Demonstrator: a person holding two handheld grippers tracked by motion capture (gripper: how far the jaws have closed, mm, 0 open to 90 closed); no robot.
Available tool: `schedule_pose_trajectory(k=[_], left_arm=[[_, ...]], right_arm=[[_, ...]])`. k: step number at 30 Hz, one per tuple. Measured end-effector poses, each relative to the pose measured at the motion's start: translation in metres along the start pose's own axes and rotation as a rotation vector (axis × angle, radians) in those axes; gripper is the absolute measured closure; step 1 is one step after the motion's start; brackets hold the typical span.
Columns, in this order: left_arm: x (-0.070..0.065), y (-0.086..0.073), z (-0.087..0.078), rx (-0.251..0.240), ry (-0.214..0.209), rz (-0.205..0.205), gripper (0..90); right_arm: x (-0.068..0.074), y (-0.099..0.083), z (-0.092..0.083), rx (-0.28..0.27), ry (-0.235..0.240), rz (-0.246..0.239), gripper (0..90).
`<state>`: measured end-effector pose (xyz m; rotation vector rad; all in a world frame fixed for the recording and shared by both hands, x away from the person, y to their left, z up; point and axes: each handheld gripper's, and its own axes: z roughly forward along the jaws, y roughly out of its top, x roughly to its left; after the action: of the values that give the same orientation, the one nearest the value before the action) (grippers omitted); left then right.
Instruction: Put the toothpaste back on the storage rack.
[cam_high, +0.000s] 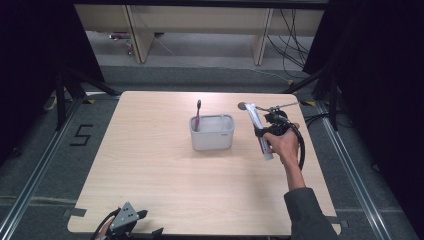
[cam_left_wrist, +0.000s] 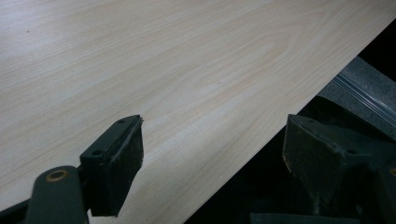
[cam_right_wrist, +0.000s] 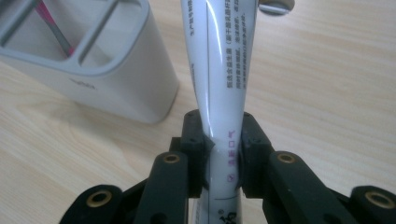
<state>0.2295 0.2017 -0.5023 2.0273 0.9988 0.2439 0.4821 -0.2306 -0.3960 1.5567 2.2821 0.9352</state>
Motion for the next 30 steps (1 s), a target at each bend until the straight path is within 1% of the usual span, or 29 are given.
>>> schedule_pose_trajectory(k=[1, 2, 3, 4, 6, 7, 8, 9, 10, 11, 12, 13, 14, 15, 16, 17, 18, 20, 22, 23, 24, 25, 26, 28, 29, 30], left_arm=[[0.0, 0.0, 0.0, 0.0, 0.004, -0.005, 19.6], [0.0, 0.0, 0.0, -0.001, 0.003, -0.007, 19.6], [0.0, 0.0, 0.0, -0.006, 0.002, -0.01, 19.6], [0.0, 0.0, 0.0, -0.006, 0.002, -0.01, 19.6], [0.0, 0.0, 0.0, -0.003, 0.003, -0.009, 19.6], [0.0, 0.0, 0.0, -0.007, 0.003, -0.012, 19.5], [0.0, 0.0, 0.0, -0.007, 0.003, -0.012, 19.5], [-0.001, 0.0, 0.001, -0.015, 0.006, -0.023, 19.5], [-0.001, 0.0, 0.001, -0.015, 0.006, -0.023, 19.5], [0.0, 0.0, 0.0, -0.008, 0.003, -0.013, 19.5], [0.0, 0.0, 0.0, -0.008, 0.003, -0.013, 19.5], [0.0, 0.0, 0.001, -0.01, 0.003, -0.015, 19.5], [0.0, 0.0, 0.001, -0.01, 0.003, -0.015, 19.5], [-0.001, 0.0, 0.001, -0.018, 0.005, -0.024, 19.5], [-0.001, 0.0, 0.001, -0.016, 0.005, -0.024, 19.4], [-0.001, -0.001, 0.002, -0.025, 0.006, -0.023, 19.2], [-0.001, -0.001, 0.002, -0.025, 0.006, -0.023, 19.2], [0.0, 0.0, 0.001, -0.017, 0.003, -0.02, 19.2], [0.0, 0.0, 0.001, -0.019, 0.008, -0.021, 19.1], [0.0, 0.0, 0.001, -0.022, 0.004, -0.023, 19.0], [0.0, 0.0, 0.001, -0.023, 0.004, -0.024, 19.0], [0.0, 0.0, 0.001, -0.016, 0.006, -0.02, 19.0], [0.0, -0.001, 0.001, -0.016, 0.006, -0.019, 19.0], [0.0, 0.0, 0.001, -0.02, 0.004, -0.021, 19.0], [0.0, 0.0, 0.001, -0.024, 0.003, -0.025, 19.0], [0.0, 0.0, 0.001, -0.024, 0.003, -0.025, 19.0]], right_arm=[[0.001, 0.001, -0.002, -0.015, -0.014, 0.002, 75.8], [0.001, 0.001, -0.002, -0.015, -0.014, 0.002, 75.8], [-0.001, 0.001, -0.003, -0.06, 0.004, -0.027, 75.9], [0.0, 0.002, -0.005, -0.055, 0.012, -0.002, 75.8], [0.0, 0.004, -0.007, -0.073, 0.016, -0.01, 75.9], [0.001, 0.005, -0.008, -0.083, -0.009, -0.014, 75.8], [0.001, 0.005, -0.008, -0.083, -0.009, -0.014, 75.8], [0.003, 0.007, -0.012, -0.09, -0.014, 0.001, 75.9], [0.003, 0.007, -0.012, -0.09, -0.014, 0.001, 75.9], [0.005, 0.008, -0.014, -0.099, -0.009, 0.023, 75.9], [0.005, 0.008, -0.014, -0.099, -0.009, 0.023, 75.9], [0.007, 0.01, -0.016, -0.123, 0.008, 0.017, 75.8], [0.008, 0.01, -0.016, -0.122, 0.012, 0.02, 75.9], [0.008, 0.01, -0.016, -0.122, 0.012, 0.02, 75.9], [0.009, 0.011, -0.017, -0.141, 0.004, 0.005, 75.9], [0.014, 0.013, -0.018, -0.135, 0.02, 0.03, 75.9], [0.014, 0.013, -0.018, -0.135, 0.02, 0.03, 75.9], [0.017, 0.015, -0.018, -0.155, 0.035, 0.02, 75.8], [0.019, 0.017, -0.019, -0.152, 0.037, 0.029, 75.8], [0.02, 0.019, -0.017, -0.193, 0.033, -0.005, 75.9], [0.02, 0.019, -0.017, -0.193, 0.033, -0.005, 75.9], [0.022, 0.02, -0.019, -0.177, 0.046, 0.021, 75.9], [0.023, 0.021, -0.018, -0.192, 0.048, 0.008, 75.9], [0.026, 0.023, -0.017, -0.202, 0.053, 0.009, 75.9], [0.029, 0.025, -0.015, -0.216, 0.059, 0.005, 75.8], [0.029, 0.025, -0.015, -0.216, 0.059, 0.005, 75.8]])
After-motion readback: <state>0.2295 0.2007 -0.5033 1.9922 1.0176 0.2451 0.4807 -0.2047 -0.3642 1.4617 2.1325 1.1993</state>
